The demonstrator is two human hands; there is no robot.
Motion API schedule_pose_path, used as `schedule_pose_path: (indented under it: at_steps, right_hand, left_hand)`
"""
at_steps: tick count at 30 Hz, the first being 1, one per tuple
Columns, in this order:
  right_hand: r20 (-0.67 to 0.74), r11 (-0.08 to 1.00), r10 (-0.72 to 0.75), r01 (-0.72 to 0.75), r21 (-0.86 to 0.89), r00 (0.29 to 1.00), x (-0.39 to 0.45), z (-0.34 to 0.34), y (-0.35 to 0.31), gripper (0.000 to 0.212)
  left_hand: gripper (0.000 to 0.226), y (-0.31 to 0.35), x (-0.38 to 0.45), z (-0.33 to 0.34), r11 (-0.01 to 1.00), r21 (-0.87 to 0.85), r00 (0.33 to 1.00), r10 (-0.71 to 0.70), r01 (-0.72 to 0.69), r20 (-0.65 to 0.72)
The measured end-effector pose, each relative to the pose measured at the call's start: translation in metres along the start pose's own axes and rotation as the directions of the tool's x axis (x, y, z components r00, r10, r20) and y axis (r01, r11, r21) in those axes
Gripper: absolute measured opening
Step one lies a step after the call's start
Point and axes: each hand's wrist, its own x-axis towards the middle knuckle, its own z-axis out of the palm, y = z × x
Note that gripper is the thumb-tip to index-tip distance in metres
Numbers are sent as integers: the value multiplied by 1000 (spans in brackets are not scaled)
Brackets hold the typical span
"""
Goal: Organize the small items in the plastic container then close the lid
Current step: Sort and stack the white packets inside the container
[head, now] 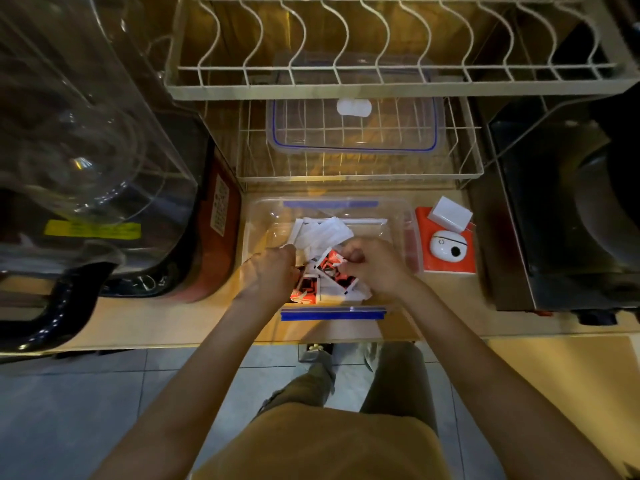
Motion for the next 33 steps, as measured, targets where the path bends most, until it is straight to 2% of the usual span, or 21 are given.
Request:
schedule_pose_path:
  at_steps: [3,5,6,7,9,10,11,12,13,14,16,19,22,24,26,27,29,33]
  right_hand:
    - [-101,965,38,-11,262,994,2,-4,-7,7]
    - [-158,879,107,-19,477,982,1,-5,-11,13]
    - [-164,830,133,-20,557,978,0,-4,-12,15]
    - [-157,786,157,-27,618,975,-2,-3,-13,13]
    - [-138,728,179,-37,685,974,-6,3,-15,11]
    - [-142,713,180,-29,701,973,-8,7,-16,10]
    - [-152,709,182,-22,705,971,-10,12,-17,11]
    - [-161,722,187,-24,692,969,-10,18,-17,14]
    - [-160,737,198,-40,674,967,-11,23,-19,17]
    - [-155,754,206,-56,654,966,-10,28,-20,19]
    - [-158,785,191,-55,617,969,-8,33,-22,22]
    - [-83,853,89,-33,521,993,-4,31,-25,14]
    - [22,910,35,-41,412,999,-1,30,-20,15]
    - [57,980,-28,16,199,998,-1,36,-16,21]
    - [106,981,-108,123,-152,989,2,45,-14,27]
    - [126,955,-125,153,-252,984,5,48,-15,30]
    - [144,926,-133,175,-335,981,10,52,-18,33]
    - [141,882,-167,211,-421,976,16,58,-22,29]
  left_hand:
    - [21,-4,-3,-8,941,-336,997,-64,48,-34]
    - [16,-4,-3,-9,792,-600,990,-139,117,9]
    - [10,-4,-3,-7,651,-738,980,-184,178,74]
    - [2,-2,-3,-5,458,-852,962,-208,254,175]
    - [6,2,-5,0,69,-925,918,-169,374,358]
    - [6,4,-6,3,-92,-920,911,-130,382,391]
    - [8,5,-7,5,-215,-903,913,-92,372,398]
    - [12,6,-7,7,-283,-891,921,-59,355,386]
    - [16,6,-8,9,-307,-890,932,-28,337,362]
    - [18,6,-9,10,-285,-907,945,-8,311,327]
    - [15,5,-12,12,-183,-953,969,0,243,247]
    - [18,0,-13,10,31,-989,983,-122,144,140]
    - [16,-11,-12,7,212,-974,967,-253,82,26]
    - [12,-17,-14,6,269,-961,956,-292,66,-16]
    - [16,-19,-16,7,201,-978,953,-303,64,0]
    - [18,-20,-18,7,137,-988,953,-301,70,26]
    - [20,-21,-20,9,59,-995,953,-297,84,63]
    - [23,-23,-24,13,17,-996,961,-265,84,76]
